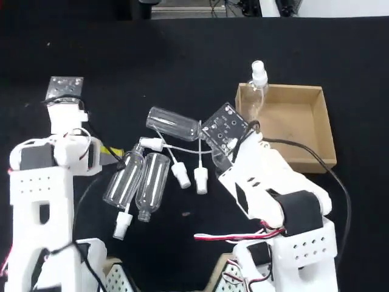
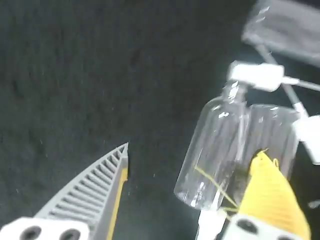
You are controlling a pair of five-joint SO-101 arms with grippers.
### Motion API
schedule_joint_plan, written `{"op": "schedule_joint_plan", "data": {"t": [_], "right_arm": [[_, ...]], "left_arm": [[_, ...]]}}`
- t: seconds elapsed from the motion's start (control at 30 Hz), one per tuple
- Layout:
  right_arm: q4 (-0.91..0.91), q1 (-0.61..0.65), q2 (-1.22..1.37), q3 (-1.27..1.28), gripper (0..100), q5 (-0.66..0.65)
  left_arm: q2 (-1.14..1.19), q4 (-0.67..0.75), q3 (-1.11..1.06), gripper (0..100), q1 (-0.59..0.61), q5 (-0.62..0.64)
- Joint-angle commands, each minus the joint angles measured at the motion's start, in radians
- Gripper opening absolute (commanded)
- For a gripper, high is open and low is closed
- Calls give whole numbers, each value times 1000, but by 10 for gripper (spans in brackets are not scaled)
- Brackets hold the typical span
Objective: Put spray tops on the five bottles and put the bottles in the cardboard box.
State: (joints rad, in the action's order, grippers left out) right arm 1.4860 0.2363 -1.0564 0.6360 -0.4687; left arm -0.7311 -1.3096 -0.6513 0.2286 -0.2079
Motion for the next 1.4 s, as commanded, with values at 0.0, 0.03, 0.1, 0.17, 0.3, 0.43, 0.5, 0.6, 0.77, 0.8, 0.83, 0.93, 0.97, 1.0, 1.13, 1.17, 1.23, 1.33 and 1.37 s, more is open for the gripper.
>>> {"op": "schedule_joint_plan", "data": {"t": [0.0,0.03,0.1,0.17,0.3,0.43,0.5,0.6,0.77,0.8,0.83,0.93,0.97,1.0,1.13,1.17,1.23,1.33,1.37], "right_arm": [[-6,-15,-21,2,11,8],[-11,-15,-21,5,11,8],[-17,-15,-21,12,11,8],[-17,-15,-21,19,11,8],[-15,-20,-21,35,11,8],[-18,-20,-22,42,11,6],[-18,-18,-22,42,11,6],[-29,-20,-22,44,11,6],[-32,-20,-22,45,11,6],[-32,-20,-22,45,11,6],[-29,-20,-22,45,11,6],[-26,-20,-22,45,11,6],[-26,-20,-22,45,11,6],[-26,-20,-22,45,11,6],[-26,-20,-22,44,11,6],[-26,-20,-22,44,11,6],[-26,-20,-22,44,11,6],[-26,-20,-22,44,11,6],[-25,-20,-22,44,11,6]], "left_arm": [[160,-146,62,357,-25,-250],[195,-196,74,357,-44,-318],[233,-279,97,357,-70,-416],[241,-334,101,357,-90,-499],[226,-433,93,357,-122,-601],[166,-353,-1,357,-130,-605],[132,-302,-73,357,-148,-601],[83,-267,-168,357,-208,-526],[31,-176,-265,357,-303,-365],[29,-153,-280,357,-308,-342],[29,-132,-294,357,-309,-324],[31,-64,-346,357,-302,-298],[31,-43,-367,357,-295,-299],[31,-21,-387,357,-280,-299],[31,107,-444,357,-170,-299],[31,133,-449,357,-136,-301],[31,178,-447,357,-74,-302],[29,241,-447,357,2,-308],[29,264,-449,357,22,-322]]}}
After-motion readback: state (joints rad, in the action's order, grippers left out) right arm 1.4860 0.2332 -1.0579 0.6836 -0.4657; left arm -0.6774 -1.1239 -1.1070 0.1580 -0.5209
